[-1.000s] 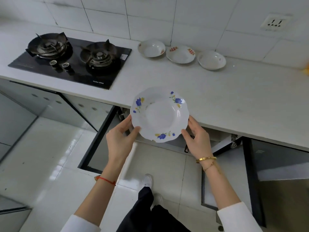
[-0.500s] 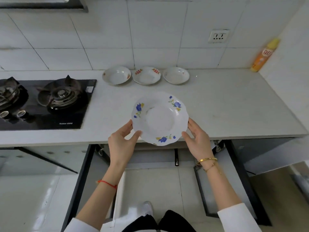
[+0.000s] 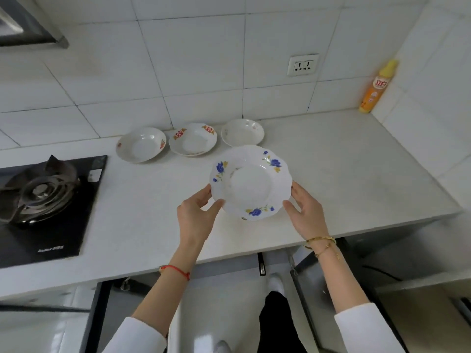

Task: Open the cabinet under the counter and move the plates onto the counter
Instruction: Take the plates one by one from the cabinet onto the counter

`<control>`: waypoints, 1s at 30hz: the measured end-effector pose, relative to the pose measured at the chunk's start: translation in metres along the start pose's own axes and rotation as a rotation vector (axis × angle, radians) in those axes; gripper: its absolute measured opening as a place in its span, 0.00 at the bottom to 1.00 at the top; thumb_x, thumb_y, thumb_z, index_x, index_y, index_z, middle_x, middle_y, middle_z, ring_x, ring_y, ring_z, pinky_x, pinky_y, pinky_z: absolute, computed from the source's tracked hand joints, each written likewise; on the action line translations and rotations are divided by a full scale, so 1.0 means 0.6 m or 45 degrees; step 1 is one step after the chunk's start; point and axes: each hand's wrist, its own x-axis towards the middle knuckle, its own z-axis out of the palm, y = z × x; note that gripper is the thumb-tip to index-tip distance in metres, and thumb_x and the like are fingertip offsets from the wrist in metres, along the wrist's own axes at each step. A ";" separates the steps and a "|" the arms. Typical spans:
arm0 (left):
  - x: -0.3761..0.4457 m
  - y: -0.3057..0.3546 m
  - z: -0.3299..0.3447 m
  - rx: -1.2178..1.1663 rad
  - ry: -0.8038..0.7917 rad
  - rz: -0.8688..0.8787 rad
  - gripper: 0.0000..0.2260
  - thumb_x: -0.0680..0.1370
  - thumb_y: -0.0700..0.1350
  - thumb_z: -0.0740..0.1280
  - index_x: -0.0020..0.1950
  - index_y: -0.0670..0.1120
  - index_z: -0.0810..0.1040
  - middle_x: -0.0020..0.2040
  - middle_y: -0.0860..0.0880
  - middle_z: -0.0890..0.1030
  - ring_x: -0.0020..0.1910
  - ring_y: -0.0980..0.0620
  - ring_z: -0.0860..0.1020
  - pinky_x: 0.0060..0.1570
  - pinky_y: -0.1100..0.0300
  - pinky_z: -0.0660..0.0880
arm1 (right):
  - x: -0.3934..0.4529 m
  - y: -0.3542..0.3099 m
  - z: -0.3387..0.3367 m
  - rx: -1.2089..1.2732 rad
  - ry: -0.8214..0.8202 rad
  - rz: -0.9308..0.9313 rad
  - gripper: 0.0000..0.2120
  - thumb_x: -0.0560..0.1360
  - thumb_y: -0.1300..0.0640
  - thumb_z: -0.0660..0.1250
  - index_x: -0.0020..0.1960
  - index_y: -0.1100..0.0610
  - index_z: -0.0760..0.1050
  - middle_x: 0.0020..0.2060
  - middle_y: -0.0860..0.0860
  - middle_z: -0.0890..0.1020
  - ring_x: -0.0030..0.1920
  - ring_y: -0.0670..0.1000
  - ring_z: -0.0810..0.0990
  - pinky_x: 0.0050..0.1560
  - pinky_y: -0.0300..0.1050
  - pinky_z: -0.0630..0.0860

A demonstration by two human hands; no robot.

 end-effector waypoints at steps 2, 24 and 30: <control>0.037 0.008 0.038 0.006 -0.001 -0.007 0.20 0.73 0.45 0.74 0.65 0.50 0.79 0.61 0.53 0.81 0.58 0.54 0.80 0.54 0.70 0.71 | 0.050 0.016 -0.017 -0.009 -0.011 0.008 0.26 0.76 0.64 0.63 0.72 0.51 0.66 0.64 0.40 0.72 0.63 0.34 0.69 0.55 0.16 0.64; 0.428 0.075 0.456 -0.033 0.050 -0.254 0.21 0.73 0.43 0.74 0.66 0.49 0.78 0.58 0.50 0.83 0.54 0.56 0.79 0.60 0.62 0.71 | 0.596 0.189 -0.172 -0.174 -0.116 0.163 0.26 0.75 0.68 0.60 0.70 0.53 0.67 0.64 0.47 0.76 0.67 0.46 0.71 0.63 0.35 0.65; 0.487 0.044 0.523 0.045 -0.035 -0.246 0.21 0.74 0.43 0.72 0.67 0.49 0.77 0.57 0.49 0.84 0.58 0.52 0.80 0.62 0.60 0.72 | 0.654 0.251 -0.176 -0.219 -0.118 0.231 0.25 0.74 0.68 0.60 0.69 0.52 0.69 0.58 0.41 0.76 0.65 0.46 0.73 0.61 0.35 0.66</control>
